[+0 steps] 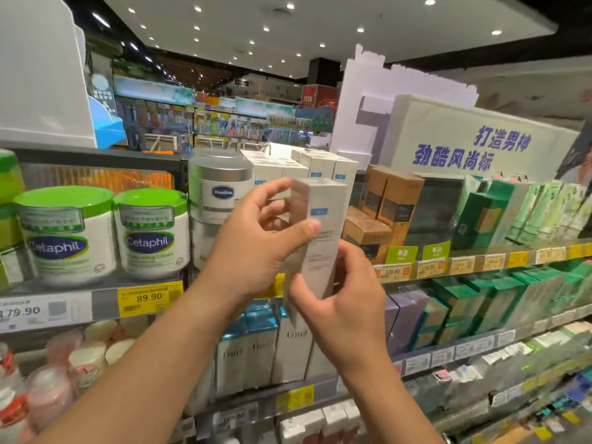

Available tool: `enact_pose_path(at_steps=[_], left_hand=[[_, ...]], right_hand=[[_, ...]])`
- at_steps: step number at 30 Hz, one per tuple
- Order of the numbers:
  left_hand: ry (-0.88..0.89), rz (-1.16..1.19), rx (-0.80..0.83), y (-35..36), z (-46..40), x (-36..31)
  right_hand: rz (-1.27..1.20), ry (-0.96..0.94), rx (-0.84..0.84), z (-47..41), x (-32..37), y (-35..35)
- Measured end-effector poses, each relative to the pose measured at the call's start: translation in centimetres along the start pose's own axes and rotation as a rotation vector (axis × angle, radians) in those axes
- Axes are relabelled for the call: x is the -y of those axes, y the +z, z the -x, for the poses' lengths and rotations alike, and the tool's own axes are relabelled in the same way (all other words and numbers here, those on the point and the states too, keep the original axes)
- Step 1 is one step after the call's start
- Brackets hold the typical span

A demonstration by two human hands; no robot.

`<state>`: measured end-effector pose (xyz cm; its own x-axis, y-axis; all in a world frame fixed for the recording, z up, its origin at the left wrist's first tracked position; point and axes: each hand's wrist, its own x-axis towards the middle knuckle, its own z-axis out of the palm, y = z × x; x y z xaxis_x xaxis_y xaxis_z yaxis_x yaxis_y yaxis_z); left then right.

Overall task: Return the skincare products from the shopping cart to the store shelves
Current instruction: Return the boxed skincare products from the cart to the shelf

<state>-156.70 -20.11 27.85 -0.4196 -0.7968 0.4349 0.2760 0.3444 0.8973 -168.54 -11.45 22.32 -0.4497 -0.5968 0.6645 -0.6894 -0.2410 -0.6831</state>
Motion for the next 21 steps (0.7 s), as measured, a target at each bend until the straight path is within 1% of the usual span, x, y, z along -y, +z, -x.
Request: enact_pose_path(at_steps=[2, 4, 10, 15, 21], left_hand=[[0.01, -0.071, 0.035, 0.5, -0.9, 0.9], [-0.006, -0.111, 0.046, 1.0, -1.5, 1.8], [-0.054, -0.193, 0.027, 2.2, -3.6, 3.2], [-0.079, -0.218, 0.035, 2.5, -4.9, 3.1], [-0.072, -0.302, 0.083, 3.3, -5.8, 3.3]], right_hand=[[-0.026, -0.021, -0.047, -2.1, -0.2, -0.2], [0.01, -0.036, -0.073, -4.1, -0.4, -0.5], [0.107, 0.036, -0.057, -8.7, -1.6, -0.7], [0.426, 0.016, -0.113, -11.3, -2.3, -0.5], [0.41, 0.038, -0.155, -12.3, -3.4, -0.5]])
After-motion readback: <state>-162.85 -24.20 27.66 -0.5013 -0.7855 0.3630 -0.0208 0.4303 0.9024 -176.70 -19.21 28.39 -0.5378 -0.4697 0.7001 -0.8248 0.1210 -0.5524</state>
